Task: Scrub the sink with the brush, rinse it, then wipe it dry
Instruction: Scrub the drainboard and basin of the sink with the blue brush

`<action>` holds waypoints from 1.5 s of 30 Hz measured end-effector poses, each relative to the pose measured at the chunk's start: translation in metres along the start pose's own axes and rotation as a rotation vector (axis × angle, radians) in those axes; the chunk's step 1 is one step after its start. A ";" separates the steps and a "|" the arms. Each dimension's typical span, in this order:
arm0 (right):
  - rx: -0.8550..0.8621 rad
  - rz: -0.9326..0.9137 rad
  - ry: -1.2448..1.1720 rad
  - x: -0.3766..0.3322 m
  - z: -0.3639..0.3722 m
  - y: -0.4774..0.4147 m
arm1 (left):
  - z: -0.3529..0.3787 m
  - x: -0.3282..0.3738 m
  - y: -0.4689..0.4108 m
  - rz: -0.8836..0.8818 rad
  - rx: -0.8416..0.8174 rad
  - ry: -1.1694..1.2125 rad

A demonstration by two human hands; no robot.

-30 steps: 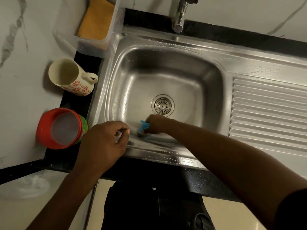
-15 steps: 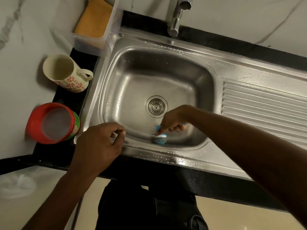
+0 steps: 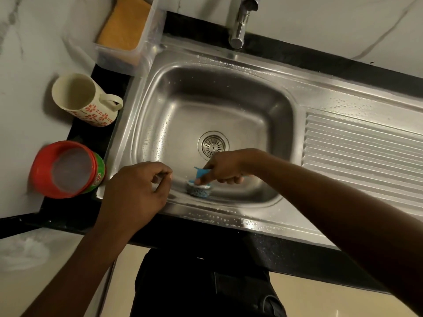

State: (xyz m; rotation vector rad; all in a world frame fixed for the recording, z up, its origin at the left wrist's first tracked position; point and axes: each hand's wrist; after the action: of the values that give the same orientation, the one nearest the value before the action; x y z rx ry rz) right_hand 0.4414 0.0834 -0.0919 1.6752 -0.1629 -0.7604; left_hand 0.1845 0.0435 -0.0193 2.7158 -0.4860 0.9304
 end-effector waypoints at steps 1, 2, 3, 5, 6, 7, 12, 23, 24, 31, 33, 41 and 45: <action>-0.002 -0.004 -0.005 0.005 -0.002 0.009 | 0.000 0.001 -0.001 0.006 0.000 -0.001; 0.004 -0.009 0.008 0.014 -0.004 0.020 | 0.001 0.001 -0.002 0.011 0.001 -0.002; 0.010 -0.005 0.049 0.025 -0.008 0.033 | 0.001 0.000 -0.003 0.013 -0.001 -0.003; 0.011 0.056 0.188 0.047 -0.019 0.058 | 0.002 0.000 -0.005 0.011 -0.011 0.003; 0.006 0.111 0.272 0.059 -0.024 0.065 | 0.003 0.001 -0.005 0.009 -0.015 0.001; 0.011 0.170 0.346 0.066 -0.029 0.069 | 0.004 0.002 -0.006 0.007 -0.015 -0.003; 0.143 0.256 0.659 0.064 -0.012 0.019 | 0.005 0.005 -0.008 -0.004 -0.017 0.002; 0.290 0.088 -0.308 0.007 0.046 -0.090 | 0.006 -0.004 0.000 -0.018 0.009 0.001; 0.317 0.089 -0.331 0.002 0.052 -0.099 | 0.008 -0.003 0.000 -0.015 0.007 -0.008; 0.267 0.142 0.467 0.064 0.011 -0.054 | 0.008 -0.004 0.003 -0.025 0.008 0.005; 0.218 0.262 0.584 0.079 -0.001 -0.034 | 0.006 -0.007 0.004 -0.038 0.022 0.005; 0.300 0.347 0.972 0.063 -0.008 -0.014 | 0.004 -0.010 0.006 -0.059 0.047 0.024; 0.552 0.408 1.041 0.058 -0.052 -0.002 | 0.008 -0.005 0.010 -0.076 0.042 0.023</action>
State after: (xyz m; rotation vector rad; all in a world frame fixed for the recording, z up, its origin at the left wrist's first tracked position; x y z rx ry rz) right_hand 0.5152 0.0984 -0.1139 2.2522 0.0351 0.5551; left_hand 0.1812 0.0326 -0.0280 2.7367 -0.3601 0.9615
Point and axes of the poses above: each hand's wrist, its own y-axis away from the middle knuckle, its own z-axis out of the palm, x = y × z, and after that the axes turned 3 degrees about z, right-handed
